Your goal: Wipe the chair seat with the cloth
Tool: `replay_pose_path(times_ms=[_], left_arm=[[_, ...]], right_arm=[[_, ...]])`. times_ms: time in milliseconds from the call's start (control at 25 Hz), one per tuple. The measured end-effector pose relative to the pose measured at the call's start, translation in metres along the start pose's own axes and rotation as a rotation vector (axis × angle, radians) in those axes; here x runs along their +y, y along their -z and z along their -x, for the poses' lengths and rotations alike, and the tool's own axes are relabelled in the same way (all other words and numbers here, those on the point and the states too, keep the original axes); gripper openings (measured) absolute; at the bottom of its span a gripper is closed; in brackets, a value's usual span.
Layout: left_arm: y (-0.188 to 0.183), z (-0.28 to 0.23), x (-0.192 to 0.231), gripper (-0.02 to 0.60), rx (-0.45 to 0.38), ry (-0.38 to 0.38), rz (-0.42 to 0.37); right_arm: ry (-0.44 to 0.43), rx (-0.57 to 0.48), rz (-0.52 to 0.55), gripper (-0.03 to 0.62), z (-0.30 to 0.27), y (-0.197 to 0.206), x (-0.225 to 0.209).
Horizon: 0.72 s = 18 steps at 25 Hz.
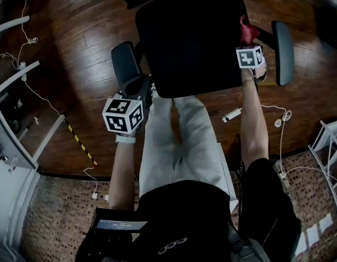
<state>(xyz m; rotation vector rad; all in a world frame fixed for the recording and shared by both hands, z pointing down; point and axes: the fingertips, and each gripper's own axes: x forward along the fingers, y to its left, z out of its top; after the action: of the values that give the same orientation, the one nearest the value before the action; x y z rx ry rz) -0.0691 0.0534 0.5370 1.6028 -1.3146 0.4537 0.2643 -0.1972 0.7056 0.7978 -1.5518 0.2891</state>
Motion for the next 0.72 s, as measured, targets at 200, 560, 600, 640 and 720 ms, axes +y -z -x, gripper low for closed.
replay_pose_path(times_ms=[200, 560, 600, 640, 720], left_arm=[[0.001, -0.002, -0.006, -0.011, 0.018, 0.016, -0.025], [0.005, -0.003, -0.010, -0.010, 0.042, 0.078, -0.058], [0.004, -0.003, -0.012, -0.011, 0.043, 0.083, -0.065], [0.004, -0.003, -0.013, -0.010, 0.043, 0.089, -0.072], [0.004, -0.003, -0.015, -0.011, 0.041, 0.102, -0.082]], right_arm=[[-0.123, -0.032, -0.005, 0.067, -0.006, -0.022, 0.074], [-0.450, -0.097, 0.033, 0.068, 0.021, -0.074, 0.253], [-0.489, -0.128, 0.034, 0.067, 0.028, -0.083, 0.269], [-0.527, -0.154, 0.026, 0.068, 0.034, -0.091, 0.283], [-0.604, -0.169, -0.011, 0.067, 0.048, -0.097, 0.307]])
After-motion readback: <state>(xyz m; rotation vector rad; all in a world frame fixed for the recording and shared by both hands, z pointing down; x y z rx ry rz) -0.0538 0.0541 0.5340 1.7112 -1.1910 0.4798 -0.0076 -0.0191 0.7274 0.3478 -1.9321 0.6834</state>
